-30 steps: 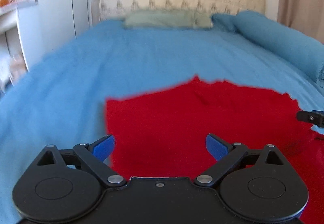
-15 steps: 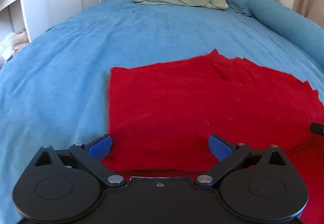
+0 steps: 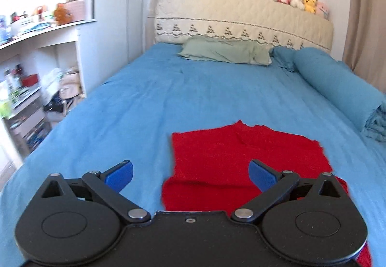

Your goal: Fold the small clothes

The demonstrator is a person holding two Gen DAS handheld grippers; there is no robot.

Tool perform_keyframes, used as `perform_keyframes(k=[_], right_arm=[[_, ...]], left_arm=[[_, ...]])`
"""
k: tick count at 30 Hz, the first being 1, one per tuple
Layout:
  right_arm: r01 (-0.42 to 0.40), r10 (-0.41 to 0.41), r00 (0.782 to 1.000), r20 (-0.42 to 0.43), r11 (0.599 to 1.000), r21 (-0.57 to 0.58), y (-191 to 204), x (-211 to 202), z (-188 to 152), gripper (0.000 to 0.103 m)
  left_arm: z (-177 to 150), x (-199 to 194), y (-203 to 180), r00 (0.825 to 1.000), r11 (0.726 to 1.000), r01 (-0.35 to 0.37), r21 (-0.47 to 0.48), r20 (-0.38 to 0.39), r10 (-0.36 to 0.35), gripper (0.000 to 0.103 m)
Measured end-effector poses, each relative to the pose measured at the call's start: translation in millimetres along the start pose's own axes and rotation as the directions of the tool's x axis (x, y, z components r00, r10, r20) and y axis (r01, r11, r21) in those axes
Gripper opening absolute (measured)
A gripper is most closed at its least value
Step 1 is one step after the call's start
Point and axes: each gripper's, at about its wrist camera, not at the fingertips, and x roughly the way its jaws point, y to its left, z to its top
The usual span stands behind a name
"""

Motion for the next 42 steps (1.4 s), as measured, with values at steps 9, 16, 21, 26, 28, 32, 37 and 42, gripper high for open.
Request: perform_keyframes(k=[9, 16, 21, 26, 28, 32, 37, 42], right_arm=[[0.017, -0.012, 0.993, -0.117, 0.999, 0.037, -14.4, -121.6, -40.9, 0.103], [0.026, -0.008, 0.968, -0.25, 0.997, 0.07, -18.3, -141.3, -123.8, 0.103], [0.05, -0.015, 0.949, -0.314, 0.993, 0.105, -19.0, -138.5, -175.8, 0.103], [0.089, -0.024, 0.929, -0.37, 0.983, 0.16, -19.5, -137.3, -210.1, 0.103], [0.094, -0.02, 0.928, -0.371, 0.979, 0.18, -20.2, -139.2, -218.9, 0.103], [0.096, -0.009, 0.922, -0.388, 0.974, 0.205, -21.9, -137.4, -229.7, 0.103], [0.094, -0.005, 0.915, -0.404, 0.975, 0.2, -20.9, -133.5, -232.1, 0.103], [0.09, 0.013, 0.914, -0.404, 0.968, 0.234, -22.5, -130.9, -233.1, 0.099]], left_arm=[[-96.2, -68.3, 18.3, 0.989, 0.995, -0.005, -0.099, -0.151, -0.01, 0.103], [-164.3, -61.6, 27.7, 0.96, 0.991, -0.01, -0.136, -0.28, -0.029, 0.101], [-188.1, -50.7, 32.4, 0.952, 0.989, 0.026, -0.149, -0.298, -0.07, 0.095], [-203.1, -42.8, 29.7, 0.943, 0.988, 0.046, -0.146, -0.321, -0.091, 0.087], [-205.4, -40.7, 27.6, 0.943, 0.989, 0.049, -0.137, -0.321, -0.091, 0.087], [-208.3, -40.0, 26.4, 0.948, 0.987, 0.066, -0.147, -0.3, -0.108, 0.084], [-208.6, -36.2, 22.7, 0.946, 0.984, 0.083, -0.156, -0.299, -0.127, 0.081], [-209.7, -37.8, 32.8, 0.943, 0.971, 0.106, -0.212, -0.29, -0.166, 0.068]])
